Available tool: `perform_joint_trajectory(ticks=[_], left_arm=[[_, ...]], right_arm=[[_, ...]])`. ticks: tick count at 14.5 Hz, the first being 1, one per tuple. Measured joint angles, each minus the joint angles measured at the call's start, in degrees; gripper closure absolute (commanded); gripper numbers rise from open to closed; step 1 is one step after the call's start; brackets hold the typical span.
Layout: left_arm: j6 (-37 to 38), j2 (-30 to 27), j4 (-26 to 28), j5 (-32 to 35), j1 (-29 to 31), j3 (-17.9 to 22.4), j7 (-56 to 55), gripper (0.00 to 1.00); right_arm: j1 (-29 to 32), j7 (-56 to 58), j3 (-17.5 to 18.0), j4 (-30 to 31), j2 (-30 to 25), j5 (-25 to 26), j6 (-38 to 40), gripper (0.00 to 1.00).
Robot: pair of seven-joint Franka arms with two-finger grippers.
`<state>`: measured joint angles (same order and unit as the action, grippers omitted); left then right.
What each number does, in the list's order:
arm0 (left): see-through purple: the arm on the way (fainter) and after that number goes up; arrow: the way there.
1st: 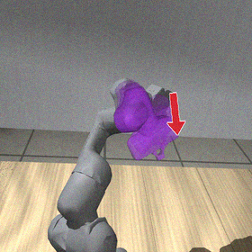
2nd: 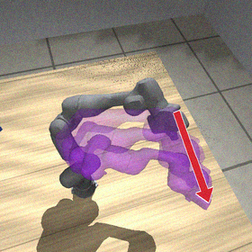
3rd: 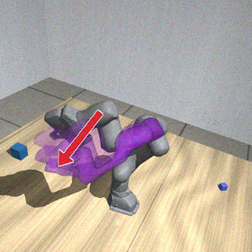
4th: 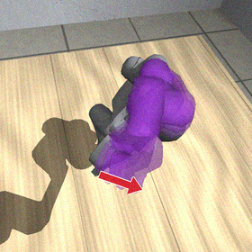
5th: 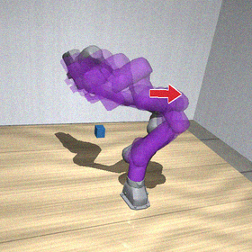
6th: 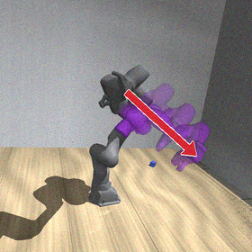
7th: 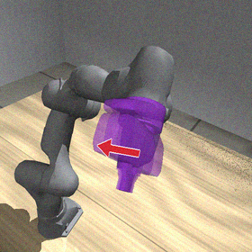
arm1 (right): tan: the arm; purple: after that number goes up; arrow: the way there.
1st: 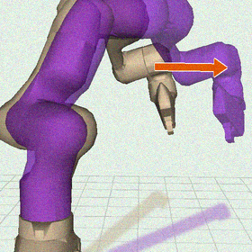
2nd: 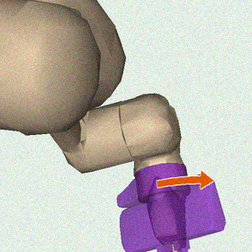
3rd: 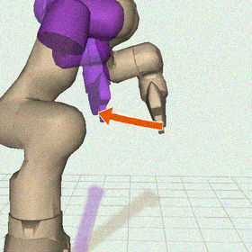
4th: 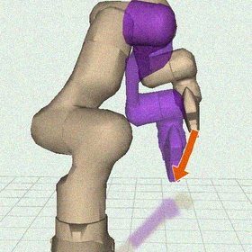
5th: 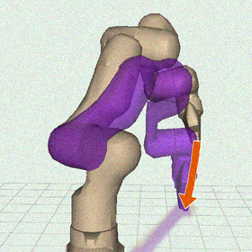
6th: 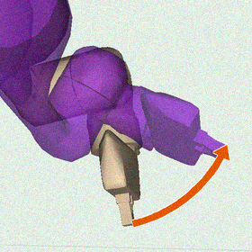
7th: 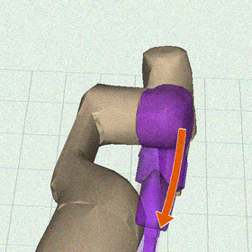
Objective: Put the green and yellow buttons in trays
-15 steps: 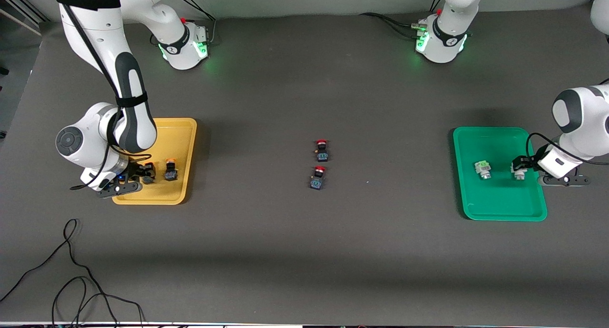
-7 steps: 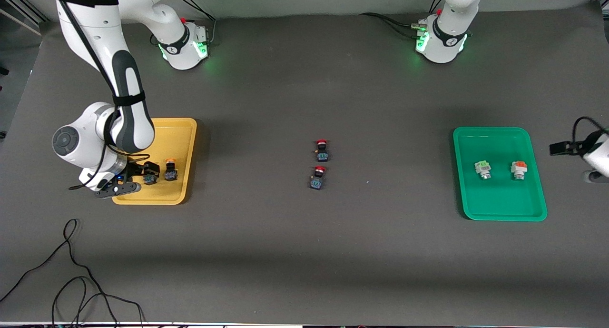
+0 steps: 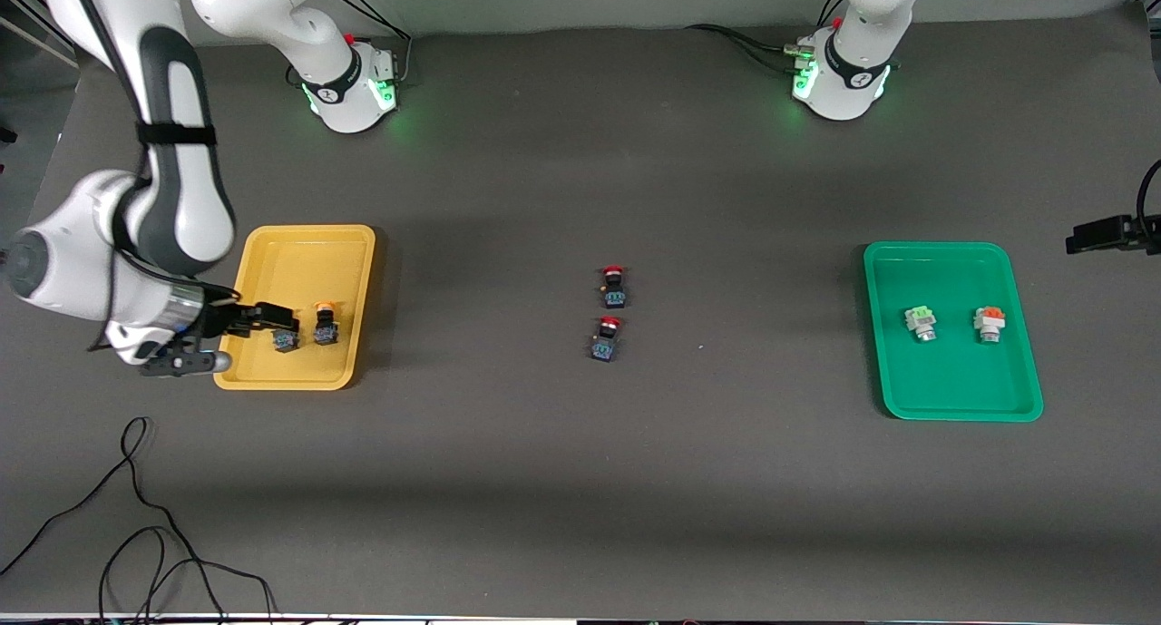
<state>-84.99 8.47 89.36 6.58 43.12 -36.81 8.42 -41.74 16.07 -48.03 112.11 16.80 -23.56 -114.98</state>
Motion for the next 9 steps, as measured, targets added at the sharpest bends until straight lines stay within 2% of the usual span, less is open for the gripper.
perform_joint_trajectory(ticks=[2, 4, 5, 6, 9], left_arm=[[0.73, -2.91, -0.02, -2.49, -6.42, 4.62, -0.03, 0.0], [1.5, -5.05, 0.03, -3.71, -16.32, 12.43, -0.11, 0.0], [1.7, -5.69, 0.03, -3.96, -21.14, 16.2, -0.38, 0.0], [1.78, -6.09, 0.04, -4.07, -25.59, 19.58, -1.0, 0.0], [1.9, -6.33, 0.08, -4.17, -37.98, 28.49, -3.13, 0.0]], right_arm=[[-0.09, -4.07, -0.23, -4.21, -1.94, 2.04, 6.59, 0.0], [0.64, -8.1, -0.13, -9.64, -3.09, 3.81, 13.13, 0.0], [2.23, -10.11, 1.3, -11.96, -4.16, 6.16, 15.43, 0.0], [5.59, -11.79, 4.84, -13.66, -5.9, 9.08, 16.72, 0.0], [21.6, -16.79, 21.79, -16.29, -12.4, 16.02, 21.1, 0.0]])
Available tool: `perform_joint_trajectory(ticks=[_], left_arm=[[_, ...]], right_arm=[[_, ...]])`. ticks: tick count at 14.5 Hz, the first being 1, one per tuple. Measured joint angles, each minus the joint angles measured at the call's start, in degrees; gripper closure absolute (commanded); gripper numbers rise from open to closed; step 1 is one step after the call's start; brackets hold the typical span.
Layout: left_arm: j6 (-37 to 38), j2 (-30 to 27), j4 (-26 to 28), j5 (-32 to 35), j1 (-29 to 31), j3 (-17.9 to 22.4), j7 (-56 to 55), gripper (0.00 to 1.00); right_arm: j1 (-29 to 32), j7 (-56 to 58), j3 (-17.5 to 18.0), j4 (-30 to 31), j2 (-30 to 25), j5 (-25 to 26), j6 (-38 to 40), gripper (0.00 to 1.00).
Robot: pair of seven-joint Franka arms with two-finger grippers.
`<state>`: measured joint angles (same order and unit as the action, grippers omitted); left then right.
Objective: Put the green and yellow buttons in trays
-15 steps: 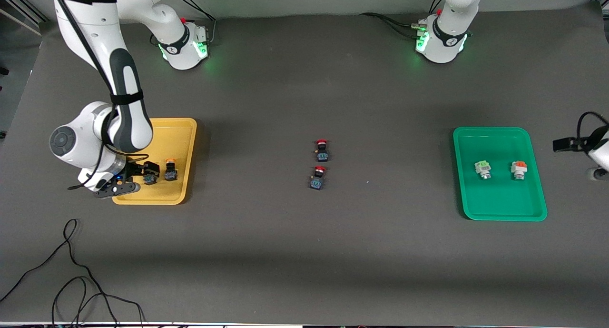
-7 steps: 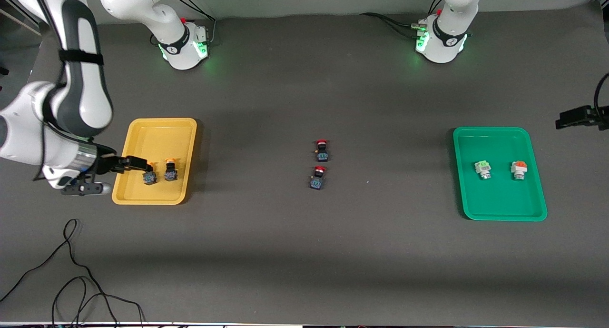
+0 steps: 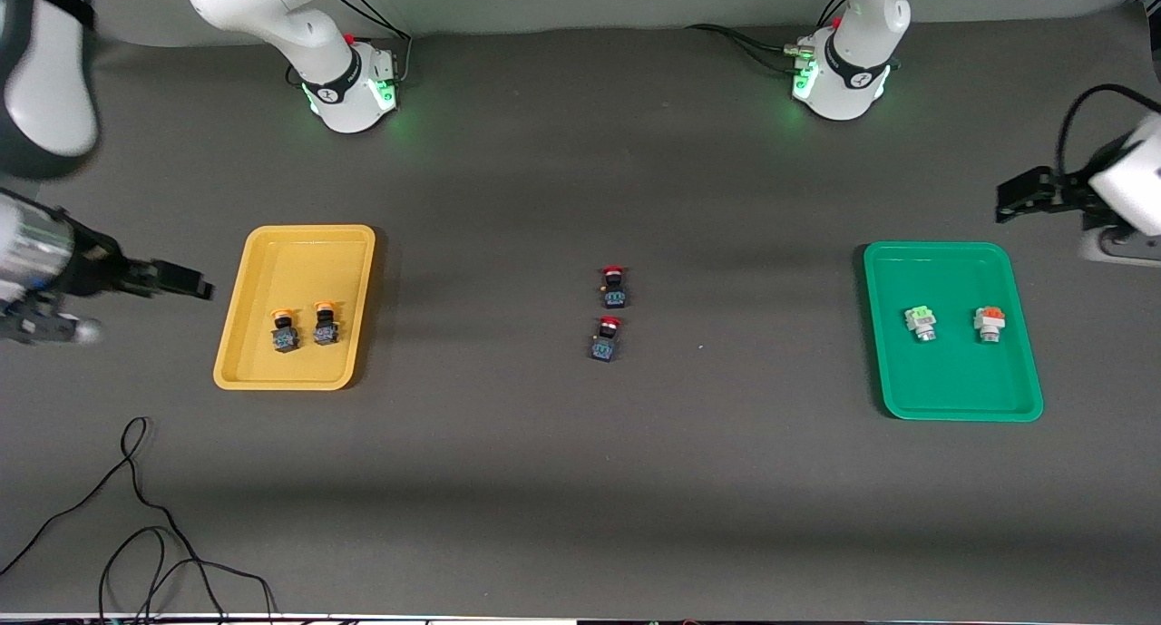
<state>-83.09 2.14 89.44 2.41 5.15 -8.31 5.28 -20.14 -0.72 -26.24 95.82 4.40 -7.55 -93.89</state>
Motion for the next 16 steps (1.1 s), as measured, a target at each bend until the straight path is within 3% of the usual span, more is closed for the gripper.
perform_joint_trajectory(ticks=[3, 5, 16], left_arm=[[0.19, -0.08, 0.01, 0.0, -5.43, 4.42, -0.56, 0.0], [0.19, -0.38, 0.0, -0.15, -5.51, 4.98, -0.55, 0.0], [0.19, -0.83, -0.04, -1.71, -5.52, 5.27, -0.55, 0.0]], right_arm=[[14.91, -1.74, 15.43, -3.48, -3.31, 3.56, 6.47, 0.0], [18.89, -1.8, 20.17, -5.76, -3.54, 7.03, 7.83, 0.0], [19.73, -2.17, 22.3, -7.41, -5.03, 7.88, 7.42, 0.0]])
